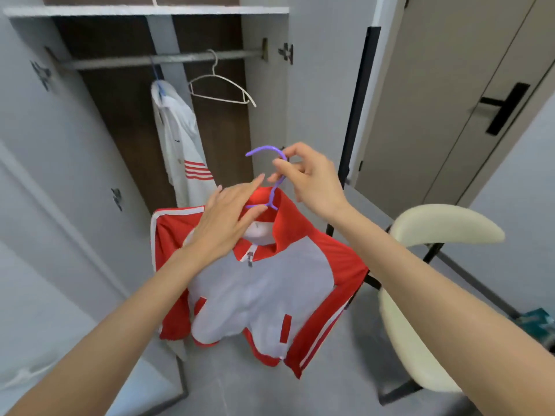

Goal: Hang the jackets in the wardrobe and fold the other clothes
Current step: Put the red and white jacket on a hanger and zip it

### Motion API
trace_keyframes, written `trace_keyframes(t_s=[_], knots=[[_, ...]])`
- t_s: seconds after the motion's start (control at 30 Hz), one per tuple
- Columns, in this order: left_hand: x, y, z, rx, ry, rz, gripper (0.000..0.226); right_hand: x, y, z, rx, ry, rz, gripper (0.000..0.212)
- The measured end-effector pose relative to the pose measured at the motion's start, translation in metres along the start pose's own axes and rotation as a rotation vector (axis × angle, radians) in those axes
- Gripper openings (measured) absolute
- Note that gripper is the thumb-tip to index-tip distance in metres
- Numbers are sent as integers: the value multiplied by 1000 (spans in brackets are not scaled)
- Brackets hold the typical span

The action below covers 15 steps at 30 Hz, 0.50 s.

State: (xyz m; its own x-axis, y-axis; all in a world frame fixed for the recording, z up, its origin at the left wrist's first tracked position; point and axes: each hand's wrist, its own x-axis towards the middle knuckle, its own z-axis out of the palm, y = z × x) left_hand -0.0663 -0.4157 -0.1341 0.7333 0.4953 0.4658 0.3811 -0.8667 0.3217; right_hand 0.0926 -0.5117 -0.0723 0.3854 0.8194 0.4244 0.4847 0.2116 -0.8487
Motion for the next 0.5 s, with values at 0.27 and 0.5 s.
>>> trace_keyframes(t_s=[0.27, 0.5], knots=[[31, -30, -27, 84, 73, 61, 24, 59, -16, 28, 97, -62, -134, 5], [75, -58, 8, -132, 250, -136, 25, 96, 81, -3, -415, -278, 103, 30]])
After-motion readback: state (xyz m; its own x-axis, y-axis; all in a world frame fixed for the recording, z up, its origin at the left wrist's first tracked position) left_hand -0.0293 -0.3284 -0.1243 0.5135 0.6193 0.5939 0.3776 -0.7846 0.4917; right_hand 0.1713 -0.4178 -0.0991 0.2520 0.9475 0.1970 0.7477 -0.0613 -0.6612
